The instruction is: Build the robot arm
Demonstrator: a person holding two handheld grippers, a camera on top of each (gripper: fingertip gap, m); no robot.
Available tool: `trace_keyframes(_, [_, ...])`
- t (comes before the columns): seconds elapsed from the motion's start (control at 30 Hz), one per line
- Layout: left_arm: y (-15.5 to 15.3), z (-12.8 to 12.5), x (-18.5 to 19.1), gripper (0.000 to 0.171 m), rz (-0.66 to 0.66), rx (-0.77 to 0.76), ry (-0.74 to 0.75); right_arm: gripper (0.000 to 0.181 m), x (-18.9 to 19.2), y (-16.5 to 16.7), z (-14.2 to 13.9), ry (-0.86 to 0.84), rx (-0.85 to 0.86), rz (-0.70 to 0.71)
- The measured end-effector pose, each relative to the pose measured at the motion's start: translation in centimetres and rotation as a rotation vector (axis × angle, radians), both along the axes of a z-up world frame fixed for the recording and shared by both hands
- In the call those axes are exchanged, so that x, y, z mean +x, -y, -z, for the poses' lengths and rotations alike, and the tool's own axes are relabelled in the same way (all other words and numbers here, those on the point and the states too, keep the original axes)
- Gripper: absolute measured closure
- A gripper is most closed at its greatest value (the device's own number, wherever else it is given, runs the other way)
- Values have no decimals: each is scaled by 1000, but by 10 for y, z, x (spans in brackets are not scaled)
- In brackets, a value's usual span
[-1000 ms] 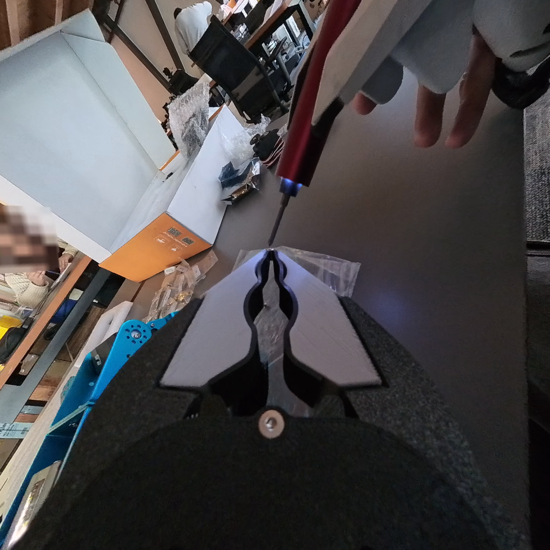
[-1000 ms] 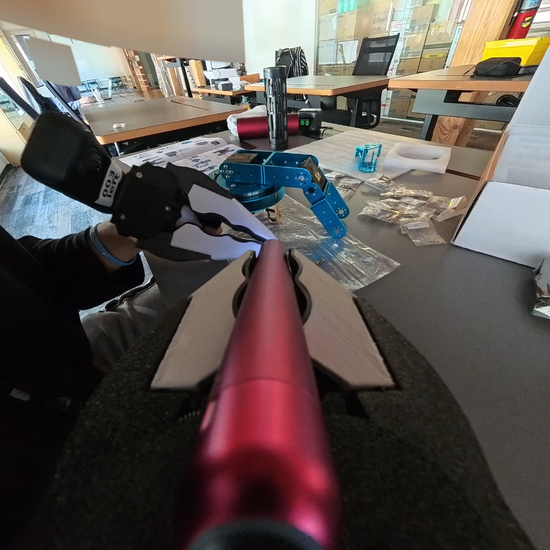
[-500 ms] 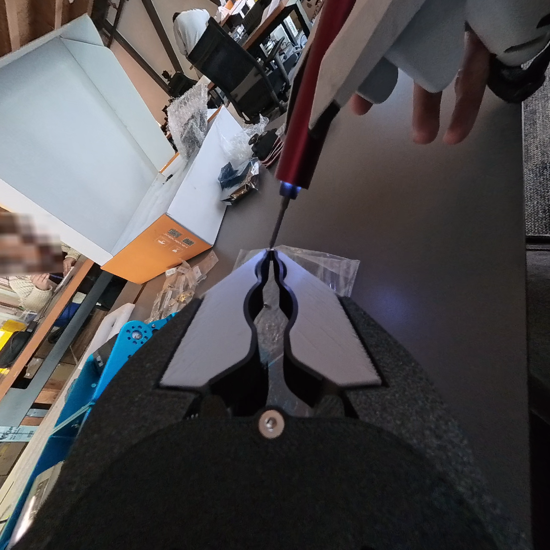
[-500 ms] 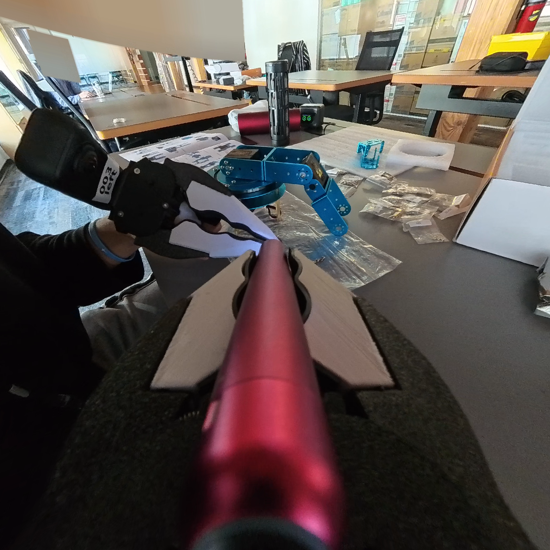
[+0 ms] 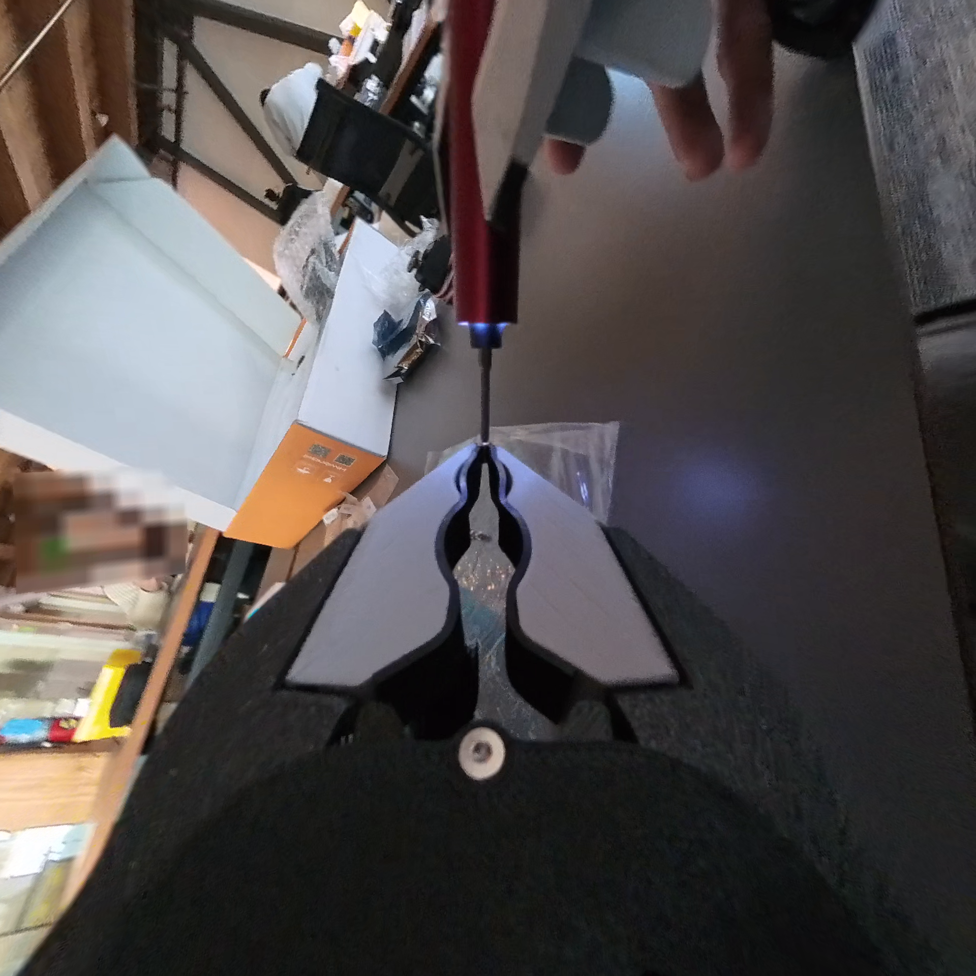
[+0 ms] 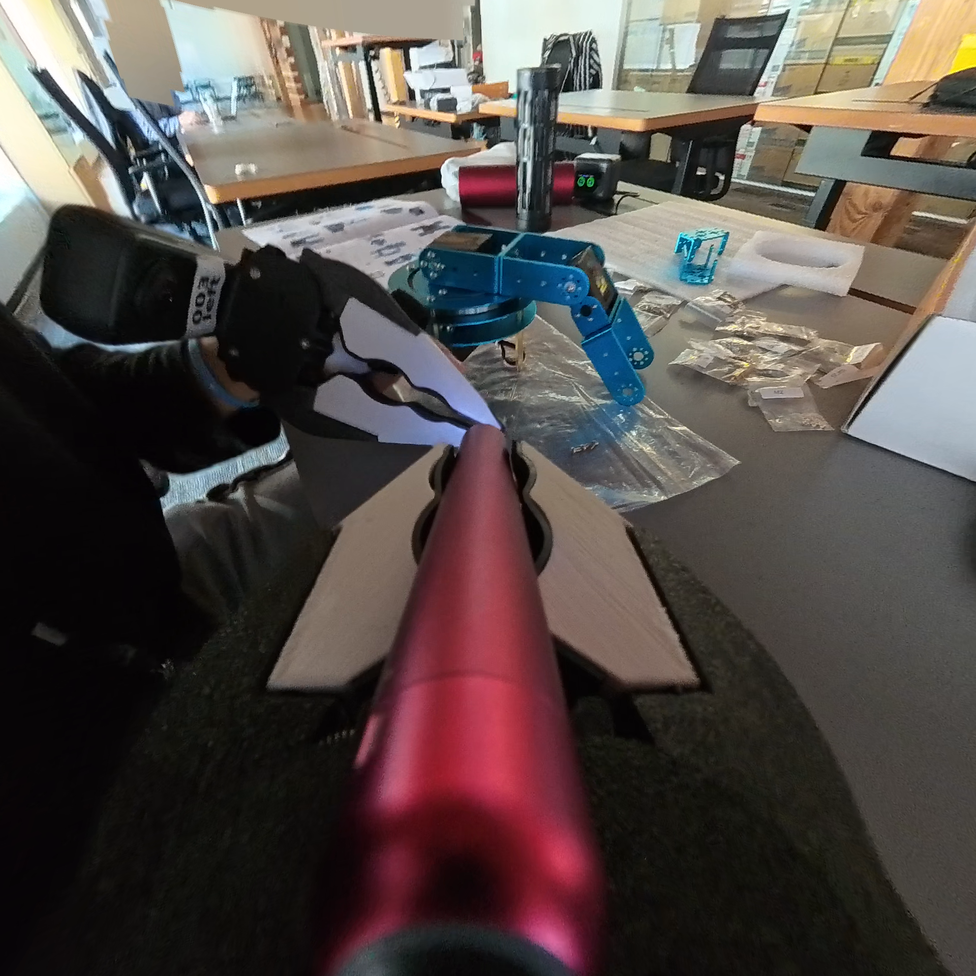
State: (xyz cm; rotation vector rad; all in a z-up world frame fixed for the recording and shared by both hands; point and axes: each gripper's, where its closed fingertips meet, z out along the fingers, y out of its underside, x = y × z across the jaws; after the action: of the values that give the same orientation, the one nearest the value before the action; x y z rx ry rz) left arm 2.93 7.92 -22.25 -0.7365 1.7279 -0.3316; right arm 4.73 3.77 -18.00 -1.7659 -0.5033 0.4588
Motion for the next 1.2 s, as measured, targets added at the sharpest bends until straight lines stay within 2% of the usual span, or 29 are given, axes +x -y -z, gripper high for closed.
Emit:
trace_keyframes(0.17, [2, 8, -4, 171, 44, 122, -44, 158, -4, 2, 8, 46, 25, -21])
trace_keyframes(0.3, [4, -9, -7, 169, 27, 97, -5, 159, -6, 7, -5, -25, 95, -6])
trace_keyframes(0.43, [5, -27, -14, 144, -14, 45, 21, 160, -5, 16, -20, -61, 161, 9])
trace_keyframes(0.6, [0, -38, -37, 135, -80, 12, 5, 160, -6, 27, -26, -58, 168, 34])
trace_keyframes(0.7, [-3, -40, -55, 136, -118, -102, -14, 160, -10, 35, -31, -64, 182, 18])
trace_keyframes(0.8, [12, -32, -56, 137, -138, -391, -25, 160, -14, 39, -36, -87, 193, 13])
trace_keyframes(0.87, [37, -30, -47, 137, -68, -559, 3, 160, -19, 41, -40, -108, 201, 3])
trace_keyframes(0.93, [47, -30, -37, 138, -65, -591, 52, 160, -22, 41, -40, -115, 198, 7])
trace_keyframes(1.07, [41, -44, -28, 144, -101, -581, 172, 160, -27, 44, -39, -124, 195, 2])
trace_keyframes(1.13, [42, -48, -27, 151, -76, -562, 195, 160, -28, 45, -41, -143, 198, -1])
trace_keyframes(1.2, [44, -44, -25, 151, -59, -523, 179, 160, -28, 46, -43, -173, 198, -8])
